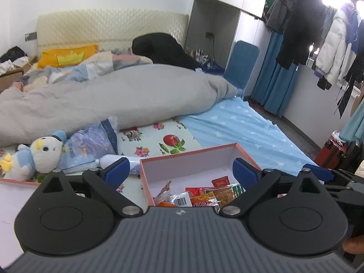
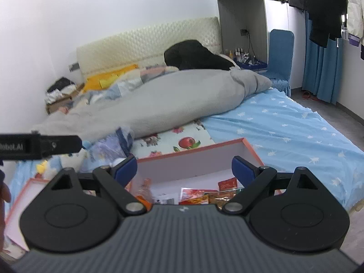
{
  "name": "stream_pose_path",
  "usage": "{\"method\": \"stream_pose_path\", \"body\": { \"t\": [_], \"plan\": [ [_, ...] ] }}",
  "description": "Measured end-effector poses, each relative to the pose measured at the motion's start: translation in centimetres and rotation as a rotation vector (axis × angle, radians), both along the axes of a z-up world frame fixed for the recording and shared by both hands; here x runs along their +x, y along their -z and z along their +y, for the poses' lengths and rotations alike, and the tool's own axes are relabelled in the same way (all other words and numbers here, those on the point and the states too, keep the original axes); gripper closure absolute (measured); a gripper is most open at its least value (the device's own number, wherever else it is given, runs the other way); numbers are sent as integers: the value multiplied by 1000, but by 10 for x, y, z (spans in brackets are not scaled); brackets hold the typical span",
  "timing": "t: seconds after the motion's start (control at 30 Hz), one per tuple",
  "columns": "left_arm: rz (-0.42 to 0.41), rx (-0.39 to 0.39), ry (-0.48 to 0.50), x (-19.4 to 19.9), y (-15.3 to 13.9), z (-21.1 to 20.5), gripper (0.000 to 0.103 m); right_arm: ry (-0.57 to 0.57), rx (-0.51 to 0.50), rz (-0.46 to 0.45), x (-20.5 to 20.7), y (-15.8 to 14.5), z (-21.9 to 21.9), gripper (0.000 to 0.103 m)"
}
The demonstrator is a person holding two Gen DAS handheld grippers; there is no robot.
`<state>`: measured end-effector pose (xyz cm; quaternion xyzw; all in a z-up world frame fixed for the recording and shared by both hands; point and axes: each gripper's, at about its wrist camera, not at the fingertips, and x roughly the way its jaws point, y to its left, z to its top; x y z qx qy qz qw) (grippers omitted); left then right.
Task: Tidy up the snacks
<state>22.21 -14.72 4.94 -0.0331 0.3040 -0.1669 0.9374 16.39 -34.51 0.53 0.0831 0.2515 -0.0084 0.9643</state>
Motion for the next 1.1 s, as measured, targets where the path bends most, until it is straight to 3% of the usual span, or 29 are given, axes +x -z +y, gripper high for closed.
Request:
{"method": "stream_pose_path", "body": {
  "t": [0.27, 0.43, 0.6, 1.1],
  "plan": [
    [-35, -4, -3, -59, -14, 18, 2, 30, -1, -25, -43, -9, 7, 11],
    [-29, -5, -10, -91, -6, 27, 2, 46, -29, -25, -67, -10, 17, 11],
    [-16, 4, -3, -118, 8, 32, 2, 46, 8, -34, -89, -6, 26, 11],
    [13, 23, -43, -134, 42, 52, 2, 66, -51, 45, -102, 42, 35, 11]
  ]
}}
